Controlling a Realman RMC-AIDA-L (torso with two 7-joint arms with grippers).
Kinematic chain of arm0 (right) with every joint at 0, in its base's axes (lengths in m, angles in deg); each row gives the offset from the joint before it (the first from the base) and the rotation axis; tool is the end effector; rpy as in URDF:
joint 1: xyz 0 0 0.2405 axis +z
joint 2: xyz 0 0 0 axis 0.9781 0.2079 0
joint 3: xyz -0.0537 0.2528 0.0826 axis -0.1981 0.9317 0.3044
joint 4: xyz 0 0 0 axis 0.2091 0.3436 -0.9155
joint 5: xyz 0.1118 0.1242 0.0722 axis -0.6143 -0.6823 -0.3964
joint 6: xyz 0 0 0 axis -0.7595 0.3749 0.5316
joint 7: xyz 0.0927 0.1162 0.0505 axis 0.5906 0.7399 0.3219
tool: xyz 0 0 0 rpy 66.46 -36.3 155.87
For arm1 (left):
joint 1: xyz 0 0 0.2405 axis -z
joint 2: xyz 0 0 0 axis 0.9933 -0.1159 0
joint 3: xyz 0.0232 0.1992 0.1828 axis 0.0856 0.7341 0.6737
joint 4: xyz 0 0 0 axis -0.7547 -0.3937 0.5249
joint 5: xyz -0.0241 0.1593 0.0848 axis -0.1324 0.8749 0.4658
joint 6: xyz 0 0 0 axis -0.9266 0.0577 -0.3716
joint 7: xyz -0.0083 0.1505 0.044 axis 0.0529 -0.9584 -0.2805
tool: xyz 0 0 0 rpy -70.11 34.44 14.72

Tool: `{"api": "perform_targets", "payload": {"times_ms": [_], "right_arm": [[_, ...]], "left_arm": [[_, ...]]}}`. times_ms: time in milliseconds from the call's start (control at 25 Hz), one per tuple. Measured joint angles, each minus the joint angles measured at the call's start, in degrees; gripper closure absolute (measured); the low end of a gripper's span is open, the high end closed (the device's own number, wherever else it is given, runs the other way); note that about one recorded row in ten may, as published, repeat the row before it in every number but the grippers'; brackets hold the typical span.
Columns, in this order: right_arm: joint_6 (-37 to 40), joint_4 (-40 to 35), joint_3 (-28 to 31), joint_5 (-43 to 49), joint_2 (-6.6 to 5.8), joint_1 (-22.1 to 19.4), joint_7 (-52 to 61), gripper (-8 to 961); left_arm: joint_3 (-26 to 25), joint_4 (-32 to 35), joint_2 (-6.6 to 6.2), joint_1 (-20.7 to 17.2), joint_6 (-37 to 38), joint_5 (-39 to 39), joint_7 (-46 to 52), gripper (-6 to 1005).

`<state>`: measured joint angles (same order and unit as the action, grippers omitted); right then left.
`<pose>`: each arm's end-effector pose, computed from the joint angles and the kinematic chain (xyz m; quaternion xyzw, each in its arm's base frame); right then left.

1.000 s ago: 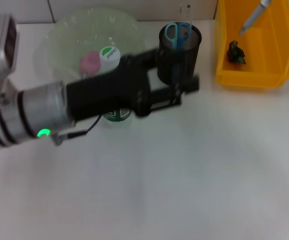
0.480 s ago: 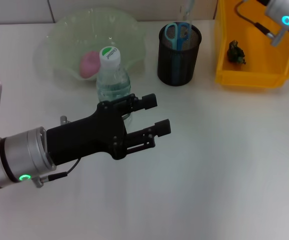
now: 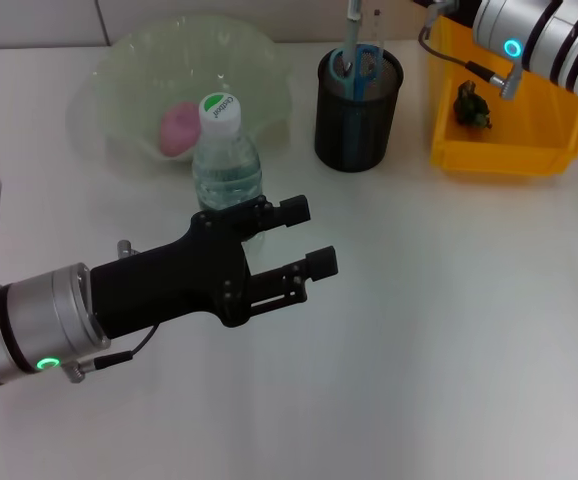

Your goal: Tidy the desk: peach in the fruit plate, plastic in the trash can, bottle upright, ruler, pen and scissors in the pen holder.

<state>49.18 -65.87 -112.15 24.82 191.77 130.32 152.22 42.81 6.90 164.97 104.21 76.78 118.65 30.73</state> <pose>0.1578 0.4545 -0.0309 -0.8364 0.2616 0.3588 0.3212 -0.2198 0.2562 -0.0556 -0.8847 -0.1802 -0.4242 0.0701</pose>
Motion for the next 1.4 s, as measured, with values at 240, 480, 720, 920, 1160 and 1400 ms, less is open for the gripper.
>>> {"api": "perform_targets", "payload": {"times_ms": [240, 480, 720, 920, 1160, 1400], "right_arm": [[-0.33, 0.22, -0.06, 0.15, 0.04, -0.13, 0.29, 655], [0.86, 0.15, -0.06, 0.09, 0.02, -1.02, 1.51, 592], [15.08, -10.84, -2.81, 2.04, -0.69, -10.73, 14.51, 443], [29.98, -21.54, -5.11, 3.23, -1.08, -23.69, 18.70, 376], [48.89, -22.49, -4.99, 5.55, -2.82, -33.73, 7.36, 210], [61.53, -22.46, -4.56, 17.31, -3.05, -37.66, 0.25, 162]], "left_arm": [[0.00, -0.03, 0.01, 0.42, -0.27, 0.04, -0.05, 304], [0.00, -0.03, 0.01, 0.46, -0.36, 0.05, -0.13, 304], [-1.35, -0.88, -0.62, -0.12, -0.37, 0.05, -0.15, 304], [-2.60, -2.84, -1.63, -0.22, -0.36, 0.05, -0.15, 304], [-2.56, -4.34, -3.09, -0.67, 0.21, 0.36, 0.03, 304], [-2.85, -4.31, -4.28, -0.98, 2.87, 4.59, 0.52, 304]]}}
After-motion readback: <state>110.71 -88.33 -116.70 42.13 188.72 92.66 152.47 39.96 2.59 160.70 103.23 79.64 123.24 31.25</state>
